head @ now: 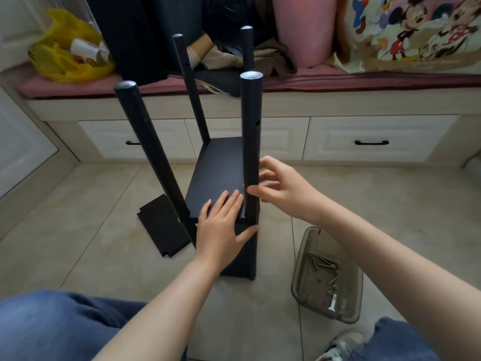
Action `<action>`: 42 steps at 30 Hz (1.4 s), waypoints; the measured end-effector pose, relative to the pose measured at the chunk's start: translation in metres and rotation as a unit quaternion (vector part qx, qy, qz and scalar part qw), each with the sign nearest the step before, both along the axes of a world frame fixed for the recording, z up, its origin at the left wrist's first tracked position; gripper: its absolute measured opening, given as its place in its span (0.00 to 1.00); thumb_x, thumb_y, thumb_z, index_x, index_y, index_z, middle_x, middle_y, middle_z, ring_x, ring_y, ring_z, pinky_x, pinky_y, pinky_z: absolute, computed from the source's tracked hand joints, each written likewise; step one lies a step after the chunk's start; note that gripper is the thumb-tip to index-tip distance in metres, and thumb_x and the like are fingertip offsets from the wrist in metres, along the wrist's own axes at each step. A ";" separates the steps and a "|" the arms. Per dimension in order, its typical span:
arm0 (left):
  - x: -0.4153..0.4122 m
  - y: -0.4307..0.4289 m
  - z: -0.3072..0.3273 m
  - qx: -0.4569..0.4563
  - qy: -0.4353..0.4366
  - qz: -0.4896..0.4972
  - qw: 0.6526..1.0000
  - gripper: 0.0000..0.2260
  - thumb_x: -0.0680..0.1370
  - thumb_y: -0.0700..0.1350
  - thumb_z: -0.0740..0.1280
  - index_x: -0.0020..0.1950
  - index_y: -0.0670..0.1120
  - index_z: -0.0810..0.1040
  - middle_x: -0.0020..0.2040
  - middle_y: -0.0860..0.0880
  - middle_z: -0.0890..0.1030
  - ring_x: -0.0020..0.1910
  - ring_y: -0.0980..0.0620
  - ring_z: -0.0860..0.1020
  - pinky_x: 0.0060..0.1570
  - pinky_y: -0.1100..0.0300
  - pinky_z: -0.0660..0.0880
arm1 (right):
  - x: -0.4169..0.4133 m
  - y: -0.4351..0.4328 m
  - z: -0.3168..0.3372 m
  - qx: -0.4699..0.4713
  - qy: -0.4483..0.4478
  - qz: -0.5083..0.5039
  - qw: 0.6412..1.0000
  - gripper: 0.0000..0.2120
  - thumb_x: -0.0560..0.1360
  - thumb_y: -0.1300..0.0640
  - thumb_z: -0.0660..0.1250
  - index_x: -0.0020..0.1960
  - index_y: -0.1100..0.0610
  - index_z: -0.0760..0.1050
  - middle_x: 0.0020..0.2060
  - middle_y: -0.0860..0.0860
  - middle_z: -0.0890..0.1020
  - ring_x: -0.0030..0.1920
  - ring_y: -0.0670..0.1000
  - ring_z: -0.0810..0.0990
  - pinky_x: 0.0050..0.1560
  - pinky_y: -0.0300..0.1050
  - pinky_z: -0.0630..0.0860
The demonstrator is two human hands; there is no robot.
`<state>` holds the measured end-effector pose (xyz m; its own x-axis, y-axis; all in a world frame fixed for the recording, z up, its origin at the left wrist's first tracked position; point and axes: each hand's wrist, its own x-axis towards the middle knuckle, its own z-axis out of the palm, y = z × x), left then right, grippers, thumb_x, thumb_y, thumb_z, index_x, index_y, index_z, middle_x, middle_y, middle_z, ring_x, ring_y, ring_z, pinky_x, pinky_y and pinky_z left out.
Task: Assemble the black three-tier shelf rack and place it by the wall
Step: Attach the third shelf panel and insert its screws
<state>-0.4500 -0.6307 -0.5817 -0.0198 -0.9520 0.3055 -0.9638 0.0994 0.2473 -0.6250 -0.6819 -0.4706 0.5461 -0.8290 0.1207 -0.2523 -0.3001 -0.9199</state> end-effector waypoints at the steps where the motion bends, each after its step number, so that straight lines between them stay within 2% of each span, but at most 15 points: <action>1: -0.002 0.001 -0.004 -0.030 0.007 0.009 0.999 0.33 0.78 0.66 0.62 0.79 0.51 0.67 0.78 0.55 0.65 0.80 0.54 0.58 0.78 0.51 0.50 | 0.001 -0.001 0.001 0.004 -0.002 0.005 1.000 0.11 0.78 0.60 0.69 0.56 0.49 0.72 0.50 0.52 0.82 0.50 0.49 0.84 0.52 0.46 0.81; 4: -0.003 0.000 -0.011 -0.074 0.007 0.014 0.997 0.31 0.77 0.64 0.64 0.74 0.48 0.74 0.74 0.52 0.73 0.77 0.50 0.67 0.75 0.47 0.60 | 0.003 -0.006 0.003 0.019 -0.011 0.022 1.000 0.12 0.76 0.62 0.71 0.57 0.54 0.74 0.50 0.54 0.83 0.50 0.50 0.85 0.55 0.50 0.82; 7: -0.003 0.000 -0.013 -0.074 0.007 0.013 0.997 0.30 0.77 0.63 0.67 0.74 0.48 0.75 0.74 0.51 0.74 0.77 0.50 0.67 0.75 0.46 0.60 | -0.005 -0.015 0.001 0.078 -0.034 0.048 0.995 0.14 0.76 0.60 0.72 0.60 0.57 0.76 0.52 0.54 0.85 0.53 0.52 0.85 0.56 0.52 0.82; 9: -0.003 0.000 -0.013 -0.079 0.005 0.011 0.997 0.29 0.78 0.63 0.68 0.74 0.48 0.75 0.74 0.51 0.74 0.76 0.50 0.67 0.75 0.48 0.60 | -0.012 -0.023 -0.004 0.112 -0.029 0.066 0.991 0.13 0.76 0.59 0.73 0.60 0.56 0.77 0.53 0.53 0.85 0.54 0.51 0.85 0.56 0.51 0.82; 15: -0.003 0.001 -0.010 -0.078 -0.008 0.010 0.997 0.31 0.79 0.66 0.57 0.74 0.47 0.75 0.73 0.51 0.74 0.76 0.49 0.68 0.74 0.48 0.60 | -0.042 -0.044 -0.061 0.188 0.057 0.005 0.981 0.12 0.76 0.55 0.72 0.59 0.55 0.79 0.50 0.51 0.86 0.51 0.49 0.85 0.52 0.47 0.83; 17: -0.004 0.002 -0.009 -0.075 -0.006 0.011 0.997 0.32 0.79 0.66 0.56 0.74 0.47 0.75 0.74 0.51 0.74 0.76 0.49 0.68 0.74 0.48 0.60 | -0.057 -0.048 -0.092 0.233 0.104 -0.049 0.966 0.12 0.78 0.55 0.69 0.60 0.58 0.77 0.49 0.52 0.86 0.48 0.50 0.86 0.51 0.46 0.82; 20: -0.004 0.002 -0.009 -0.070 -0.011 0.013 0.997 0.32 0.79 0.66 0.56 0.74 0.47 0.74 0.74 0.51 0.73 0.77 0.49 0.67 0.74 0.49 0.60 | -0.078 -0.041 -0.138 0.322 0.227 -0.121 0.911 0.09 0.81 0.58 0.64 0.55 0.64 0.75 0.45 0.57 0.82 0.39 0.54 0.80 0.39 0.45 0.77; 22: -0.005 0.002 -0.009 -0.070 -0.018 0.015 0.997 0.32 0.79 0.66 0.56 0.74 0.47 0.74 0.74 0.51 0.73 0.77 0.49 0.67 0.74 0.48 0.59 | -0.087 -0.029 -0.163 0.306 0.353 -0.139 0.873 0.09 0.81 0.58 0.63 0.49 0.64 0.74 0.42 0.60 0.79 0.38 0.57 0.78 0.34 0.44 0.74; 24: -0.005 0.002 -0.010 -0.076 -0.022 0.018 0.997 0.31 0.79 0.66 0.56 0.74 0.47 0.74 0.74 0.51 0.73 0.77 0.49 0.67 0.74 0.48 0.59 | -0.085 -0.014 -0.182 0.285 0.434 -0.138 0.843 0.13 0.83 0.52 0.60 0.48 0.63 0.72 0.45 0.59 0.78 0.40 0.58 0.79 0.30 0.43 0.74; 26: -0.004 0.001 -0.012 -0.081 -0.025 0.018 0.996 0.31 0.79 0.65 0.57 0.74 0.47 0.74 0.74 0.51 0.74 0.77 0.49 0.67 0.74 0.48 0.59 | -0.077 0.001 -0.202 0.312 0.437 -0.135 0.833 0.19 0.84 0.46 0.57 0.57 0.63 0.70 0.53 0.60 0.78 0.45 0.58 0.80 0.35 0.47 0.78; 28: -0.004 0.000 -0.013 -0.083 -0.030 0.018 0.996 0.31 0.79 0.65 0.57 0.74 0.47 0.75 0.74 0.50 0.74 0.77 0.49 0.67 0.74 0.48 0.60 | -0.065 0.013 -0.224 0.345 0.418 -0.139 0.829 0.28 0.83 0.44 0.57 0.69 0.67 0.66 0.64 0.62 0.76 0.53 0.60 0.81 0.47 0.51 0.80; 30: -0.004 0.000 -0.014 -0.088 -0.032 0.018 0.995 0.30 0.79 0.65 0.57 0.73 0.47 0.75 0.74 0.50 0.74 0.76 0.48 0.68 0.74 0.48 0.60 | -0.054 0.023 -0.245 0.353 0.411 -0.142 0.828 0.35 0.82 0.44 0.59 0.75 0.69 0.56 0.72 0.64 0.70 0.67 0.62 0.75 0.59 0.52 0.75; 32: -0.004 -0.001 -0.014 -0.095 -0.029 0.018 0.995 0.30 0.79 0.65 0.58 0.73 0.47 0.76 0.73 0.50 0.75 0.76 0.48 0.68 0.74 0.48 0.60 | -0.046 0.028 -0.257 0.346 0.410 -0.144 0.831 0.38 0.82 0.46 0.61 0.77 0.69 0.48 0.75 0.63 0.65 0.73 0.62 0.68 0.67 0.50 0.69; 38: -0.005 -0.001 -0.017 -0.115 -0.028 0.020 0.993 0.29 0.79 0.64 0.60 0.72 0.46 0.77 0.72 0.49 0.76 0.75 0.47 0.69 0.73 0.48 0.60 | -0.028 0.032 -0.263 0.359 0.394 -0.087 0.841 0.44 0.77 0.47 0.69 0.78 0.67 0.46 0.73 0.62 0.67 0.70 0.61 0.70 0.64 0.49 0.72; 42: -0.008 -0.002 -0.020 -0.131 -0.023 0.026 0.991 0.28 0.79 0.63 0.61 0.70 0.45 0.78 0.71 0.48 0.77 0.75 0.46 0.70 0.72 0.49 0.60 | -0.013 0.042 -0.269 0.387 0.379 -0.027 0.840 0.54 0.75 0.43 0.71 0.79 0.64 0.37 0.78 0.60 0.59 0.75 0.61 0.63 0.71 0.51 0.67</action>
<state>-0.4575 -0.6326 -0.6015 0.0083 -0.8404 0.5419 -0.9789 0.1039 0.1762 -0.6376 -0.6397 -0.7399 0.1820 -0.5251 -0.8314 -0.8479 0.3444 -0.4031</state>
